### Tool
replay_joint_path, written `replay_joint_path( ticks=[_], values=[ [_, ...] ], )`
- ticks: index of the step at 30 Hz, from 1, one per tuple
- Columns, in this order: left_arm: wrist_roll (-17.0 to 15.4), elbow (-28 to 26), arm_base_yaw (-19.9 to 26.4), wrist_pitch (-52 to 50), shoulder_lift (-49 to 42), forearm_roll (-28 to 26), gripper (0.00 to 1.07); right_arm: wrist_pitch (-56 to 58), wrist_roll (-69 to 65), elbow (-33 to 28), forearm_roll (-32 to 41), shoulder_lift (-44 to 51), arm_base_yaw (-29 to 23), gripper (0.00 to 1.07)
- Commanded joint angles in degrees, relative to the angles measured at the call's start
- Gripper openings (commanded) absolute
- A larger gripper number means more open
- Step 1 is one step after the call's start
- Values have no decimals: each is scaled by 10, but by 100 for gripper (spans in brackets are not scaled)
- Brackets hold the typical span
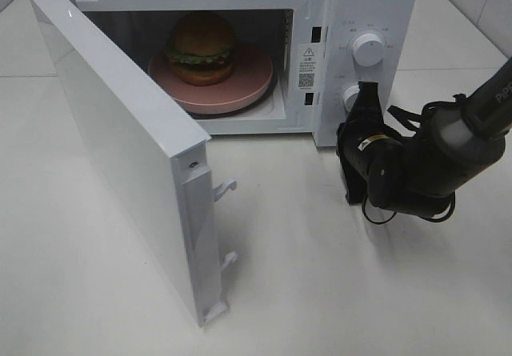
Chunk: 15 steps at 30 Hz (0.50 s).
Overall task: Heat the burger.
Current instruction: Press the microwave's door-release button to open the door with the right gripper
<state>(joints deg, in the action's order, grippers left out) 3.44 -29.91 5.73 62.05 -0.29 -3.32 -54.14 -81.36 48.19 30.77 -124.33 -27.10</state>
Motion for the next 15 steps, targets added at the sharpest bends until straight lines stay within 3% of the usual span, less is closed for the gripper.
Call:
replay_joint_path(
  ticks=[1,15],
  values=[
    [-2,2,1,-7,-10,-1,100,-142,-21,19,-41,16,2,0],
    [-2,2,1,-7,-10,-1,100,-95,-117,-85,-115,42,-25,0]
  ],
)
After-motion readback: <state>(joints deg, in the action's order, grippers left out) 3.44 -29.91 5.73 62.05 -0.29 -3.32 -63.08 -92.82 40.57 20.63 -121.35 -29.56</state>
